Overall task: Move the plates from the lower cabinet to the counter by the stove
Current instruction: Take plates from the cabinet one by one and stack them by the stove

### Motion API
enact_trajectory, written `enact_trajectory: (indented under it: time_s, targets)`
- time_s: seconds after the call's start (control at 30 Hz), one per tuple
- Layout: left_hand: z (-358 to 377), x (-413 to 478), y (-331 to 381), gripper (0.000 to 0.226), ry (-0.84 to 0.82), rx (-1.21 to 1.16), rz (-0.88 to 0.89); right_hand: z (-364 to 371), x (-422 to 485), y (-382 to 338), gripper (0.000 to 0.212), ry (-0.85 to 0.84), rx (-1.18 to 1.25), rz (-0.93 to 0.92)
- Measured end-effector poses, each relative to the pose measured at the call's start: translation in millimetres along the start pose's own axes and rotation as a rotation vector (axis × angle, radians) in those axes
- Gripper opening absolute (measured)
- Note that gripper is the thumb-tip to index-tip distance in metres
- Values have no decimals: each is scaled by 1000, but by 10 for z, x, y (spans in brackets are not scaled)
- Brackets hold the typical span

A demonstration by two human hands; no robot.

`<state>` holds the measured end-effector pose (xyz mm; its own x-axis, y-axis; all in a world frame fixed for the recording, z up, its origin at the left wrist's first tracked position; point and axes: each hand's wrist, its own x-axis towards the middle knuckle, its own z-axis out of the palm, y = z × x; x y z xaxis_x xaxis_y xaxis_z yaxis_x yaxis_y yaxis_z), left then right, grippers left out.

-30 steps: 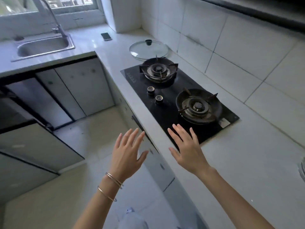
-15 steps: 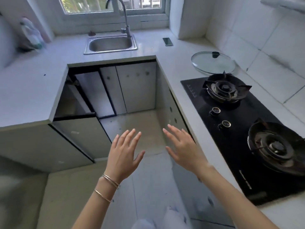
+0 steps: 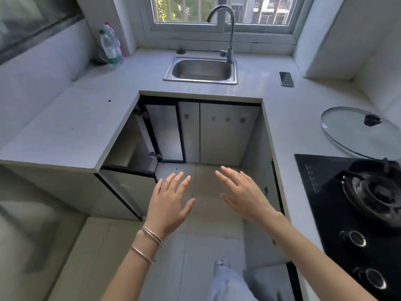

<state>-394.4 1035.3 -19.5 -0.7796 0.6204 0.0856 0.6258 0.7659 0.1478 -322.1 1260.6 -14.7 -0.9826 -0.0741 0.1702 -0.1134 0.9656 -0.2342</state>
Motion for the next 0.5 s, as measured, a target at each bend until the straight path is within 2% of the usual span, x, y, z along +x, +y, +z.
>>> enact_trajectory:
  time_s: [0.2, 0.5]
  targets:
    - [71, 680, -40, 61, 23, -18, -110, 3, 887, 461, 59, -8, 17, -143]
    - [237, 1174, -572, 60, -12, -21, -296, 314, 1924, 642, 65, -89, 52, -302]
